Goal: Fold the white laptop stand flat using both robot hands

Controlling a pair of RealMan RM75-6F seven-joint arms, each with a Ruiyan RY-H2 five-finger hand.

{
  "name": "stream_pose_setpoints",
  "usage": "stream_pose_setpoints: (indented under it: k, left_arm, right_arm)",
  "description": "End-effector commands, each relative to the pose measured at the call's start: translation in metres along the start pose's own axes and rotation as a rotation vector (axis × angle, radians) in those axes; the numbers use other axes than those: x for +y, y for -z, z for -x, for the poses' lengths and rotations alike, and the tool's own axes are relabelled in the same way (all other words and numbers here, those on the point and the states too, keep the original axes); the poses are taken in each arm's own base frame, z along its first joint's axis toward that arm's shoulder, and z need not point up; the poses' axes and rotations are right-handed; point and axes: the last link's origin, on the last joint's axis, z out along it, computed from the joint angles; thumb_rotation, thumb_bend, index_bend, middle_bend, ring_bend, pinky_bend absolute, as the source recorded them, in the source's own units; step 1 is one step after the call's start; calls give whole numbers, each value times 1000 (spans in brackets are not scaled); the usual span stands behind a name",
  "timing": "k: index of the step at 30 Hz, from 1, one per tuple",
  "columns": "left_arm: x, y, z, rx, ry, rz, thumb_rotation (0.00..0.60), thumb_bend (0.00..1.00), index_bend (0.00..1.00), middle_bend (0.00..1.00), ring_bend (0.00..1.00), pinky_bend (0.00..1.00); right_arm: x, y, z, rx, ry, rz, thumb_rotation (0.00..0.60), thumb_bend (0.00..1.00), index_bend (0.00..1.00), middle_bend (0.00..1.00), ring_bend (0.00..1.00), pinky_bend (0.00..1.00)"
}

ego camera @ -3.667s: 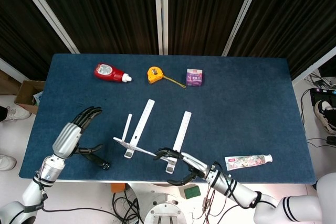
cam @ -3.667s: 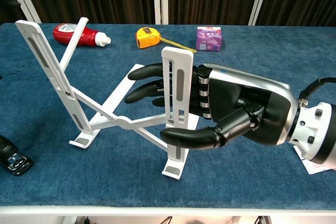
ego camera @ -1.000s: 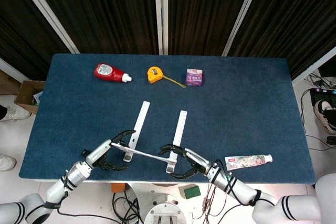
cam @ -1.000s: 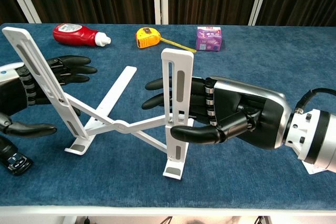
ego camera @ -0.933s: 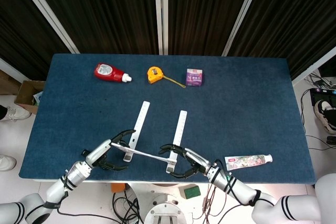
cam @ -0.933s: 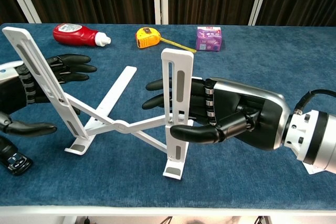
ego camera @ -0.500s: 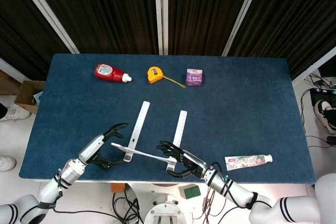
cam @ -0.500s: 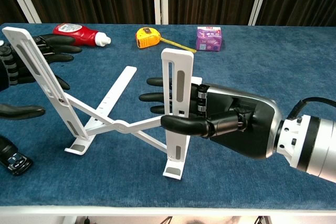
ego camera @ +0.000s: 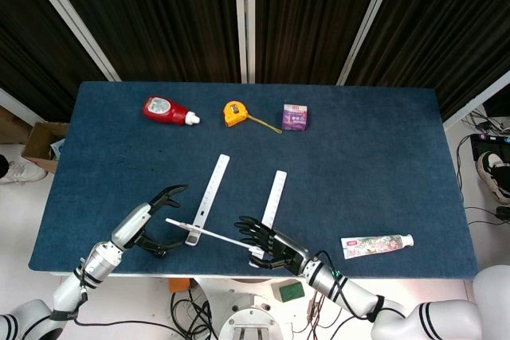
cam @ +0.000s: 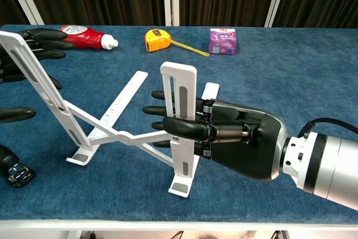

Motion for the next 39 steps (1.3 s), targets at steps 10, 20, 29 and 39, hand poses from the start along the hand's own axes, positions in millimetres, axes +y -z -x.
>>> stream_pose_setpoints:
  k: [10, 20, 29, 39]
  left_arm:
    - [2, 2, -7, 22, -22, -2, 600, 188, 62, 60, 17, 253]
    - [4, 5, -22, 49, -95, -27, 600, 188, 62, 60, 17, 240]
    - [4, 1, -60, 101, -309, -90, 600, 187, 62, 60, 17, 229]
    - [4, -37, -84, 50, -773, -192, 600, 185, 62, 59, 17, 212]
  right_arm:
    - [-9, -13, -4, 98, 342, -145, 600, 327, 0, 55, 0, 53]
    - [-34, -21, -39, 266, 413, -146, 600, 327, 0, 19, 0, 19]
    - [-62, 12, -87, 565, 408, -195, 600, 319, 0, 0, 0, 0]
    - [-96, 51, -76, 527, 995, -252, 600, 297, 0, 60, 2, 2]
